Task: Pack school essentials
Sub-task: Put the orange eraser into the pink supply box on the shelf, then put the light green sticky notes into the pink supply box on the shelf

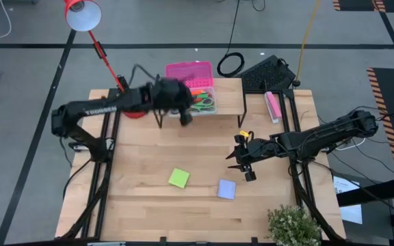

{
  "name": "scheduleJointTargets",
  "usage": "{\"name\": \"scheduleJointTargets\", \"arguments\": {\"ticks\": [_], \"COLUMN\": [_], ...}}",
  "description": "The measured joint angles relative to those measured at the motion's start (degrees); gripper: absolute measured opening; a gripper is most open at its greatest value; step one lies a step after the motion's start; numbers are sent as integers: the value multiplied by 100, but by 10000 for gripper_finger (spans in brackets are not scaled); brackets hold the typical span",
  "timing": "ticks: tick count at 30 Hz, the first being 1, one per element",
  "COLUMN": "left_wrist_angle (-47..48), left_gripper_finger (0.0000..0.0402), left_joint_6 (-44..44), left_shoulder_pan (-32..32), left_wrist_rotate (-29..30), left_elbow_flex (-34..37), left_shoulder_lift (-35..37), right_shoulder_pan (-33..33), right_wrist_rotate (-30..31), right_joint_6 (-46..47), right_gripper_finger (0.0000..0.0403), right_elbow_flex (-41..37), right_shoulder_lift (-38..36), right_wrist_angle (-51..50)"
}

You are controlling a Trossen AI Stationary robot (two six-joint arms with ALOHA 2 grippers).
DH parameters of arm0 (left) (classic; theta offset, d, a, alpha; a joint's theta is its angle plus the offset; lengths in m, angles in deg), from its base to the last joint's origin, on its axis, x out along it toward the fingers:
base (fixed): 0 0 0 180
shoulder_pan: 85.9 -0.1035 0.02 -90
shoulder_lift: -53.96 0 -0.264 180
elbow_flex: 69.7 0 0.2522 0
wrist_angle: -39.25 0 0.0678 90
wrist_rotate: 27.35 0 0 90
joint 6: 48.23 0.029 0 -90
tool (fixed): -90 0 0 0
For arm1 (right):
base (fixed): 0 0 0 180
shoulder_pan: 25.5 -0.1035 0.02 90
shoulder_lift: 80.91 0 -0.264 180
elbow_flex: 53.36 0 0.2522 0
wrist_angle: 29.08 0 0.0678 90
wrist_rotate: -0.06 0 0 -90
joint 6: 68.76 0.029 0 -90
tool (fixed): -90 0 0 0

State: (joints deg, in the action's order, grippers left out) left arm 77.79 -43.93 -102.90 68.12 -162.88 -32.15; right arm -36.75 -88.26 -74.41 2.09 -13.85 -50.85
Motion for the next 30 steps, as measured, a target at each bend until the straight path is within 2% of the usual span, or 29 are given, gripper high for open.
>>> {"name": "scheduleJointTargets", "arguments": {"ticks": [5, 10, 16, 27, 30], "left_wrist_angle": [-8, 114, 71, 59, 85], "left_gripper_finger": [22, 35, 48, 51, 51], "left_joint_6": [-167, -21, 259, 557, 604], "left_shoulder_pan": [-1069, -1521, -1604, -1622, -1615], "left_wrist_rotate": [-1526, -2067, -1758, -1726, -1416], "left_elbow_flex": [-271, -395, -417, -430, -428], "left_shoulder_lift": [-294, -810, -1038, -1114, -1124], "right_shoulder_pan": [0, 0, 0, 0, 0], "right_wrist_rotate": [0, 2, 2, 2, 2], "right_joint_6": [-1, -20, -20, -4, 0], "right_gripper_finger": [157, 157, 157, 157, 157], "right_elbow_flex": [0, 0, 0, 0, 0], "right_shoulder_lift": [0, 0, 0, 0, 0], "right_wrist_angle": [2, -16, -23, -37, -37]}}
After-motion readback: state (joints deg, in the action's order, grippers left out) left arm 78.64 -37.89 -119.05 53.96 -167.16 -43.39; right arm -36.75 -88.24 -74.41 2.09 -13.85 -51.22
